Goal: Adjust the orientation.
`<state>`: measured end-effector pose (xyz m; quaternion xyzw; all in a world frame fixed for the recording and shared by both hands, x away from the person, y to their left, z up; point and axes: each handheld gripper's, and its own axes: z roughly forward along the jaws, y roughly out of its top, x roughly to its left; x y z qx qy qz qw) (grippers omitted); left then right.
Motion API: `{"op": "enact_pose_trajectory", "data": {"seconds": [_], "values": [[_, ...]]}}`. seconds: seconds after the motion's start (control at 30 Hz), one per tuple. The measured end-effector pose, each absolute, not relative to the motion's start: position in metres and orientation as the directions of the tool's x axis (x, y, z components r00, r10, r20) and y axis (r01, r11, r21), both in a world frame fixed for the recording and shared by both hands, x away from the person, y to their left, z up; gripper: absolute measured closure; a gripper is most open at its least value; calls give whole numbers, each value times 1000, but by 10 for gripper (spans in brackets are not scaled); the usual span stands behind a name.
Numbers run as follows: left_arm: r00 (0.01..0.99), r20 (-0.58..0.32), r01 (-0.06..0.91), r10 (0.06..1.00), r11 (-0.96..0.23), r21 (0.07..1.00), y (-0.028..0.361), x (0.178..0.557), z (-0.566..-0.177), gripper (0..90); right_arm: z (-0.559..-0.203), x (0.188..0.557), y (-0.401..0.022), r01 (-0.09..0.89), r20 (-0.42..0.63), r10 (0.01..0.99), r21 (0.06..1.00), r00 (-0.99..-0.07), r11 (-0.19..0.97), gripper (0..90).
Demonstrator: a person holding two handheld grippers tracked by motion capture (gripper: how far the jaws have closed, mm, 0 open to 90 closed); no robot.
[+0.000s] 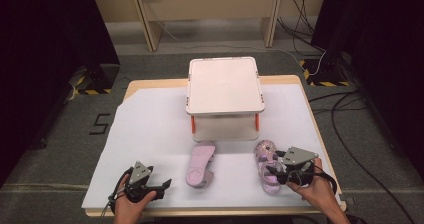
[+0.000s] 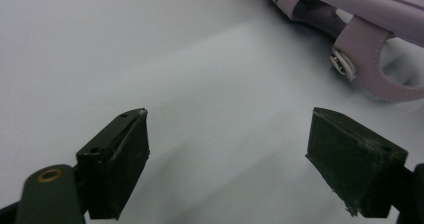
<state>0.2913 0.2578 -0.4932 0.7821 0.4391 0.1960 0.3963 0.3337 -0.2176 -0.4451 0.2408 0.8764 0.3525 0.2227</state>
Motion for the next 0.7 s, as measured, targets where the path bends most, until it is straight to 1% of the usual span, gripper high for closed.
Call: {"op": "enact_pose_trajectory", "data": {"seconds": [0.23, 0.37, 0.47, 0.5, 0.53, 0.57, 0.63, 0.67, 0.7], "values": [[529, -50, 541, 847, -291, 789, 259, 293, -494, 164, -452, 337, -211, 248, -260, 582, 719, -771, 650, 407], [530, -50, 540, 847, -291, 790, 258, 293, -494, 164, -454, 338, -209, 237, -282, 584, 718, -761, 655, 426], [532, -51, 542, 845, -293, 788, 258, 294, -495, 164, -457, 339, -208, 231, -289, 581, 716, -761, 659, 468], [532, -51, 542, 845, -293, 788, 258, 294, -495, 164, -457, 339, -208, 231, -289, 581, 716, -761, 659, 468], [532, -49, 540, 845, -294, 788, 258, 294, -495, 164, -457, 339, -208, 228, -294, 578, 712, -761, 664, 484], [533, -49, 540, 845, -296, 788, 258, 293, -494, 164, -457, 338, -207, 215, -307, 570, 711, -762, 670, 554], [533, -49, 540, 845, -294, 789, 258, 293, -494, 164, -457, 338, -207, 214, -309, 570, 709, -761, 671, 571], [532, -49, 539, 846, -294, 789, 258, 292, -494, 164, -455, 337, -207, 206, -324, 562, 700, -761, 683, 623], [531, -50, 538, 846, -292, 791, 258, 292, -494, 164, -455, 337, -208, 207, -327, 562, 698, -760, 685, 645]]}}
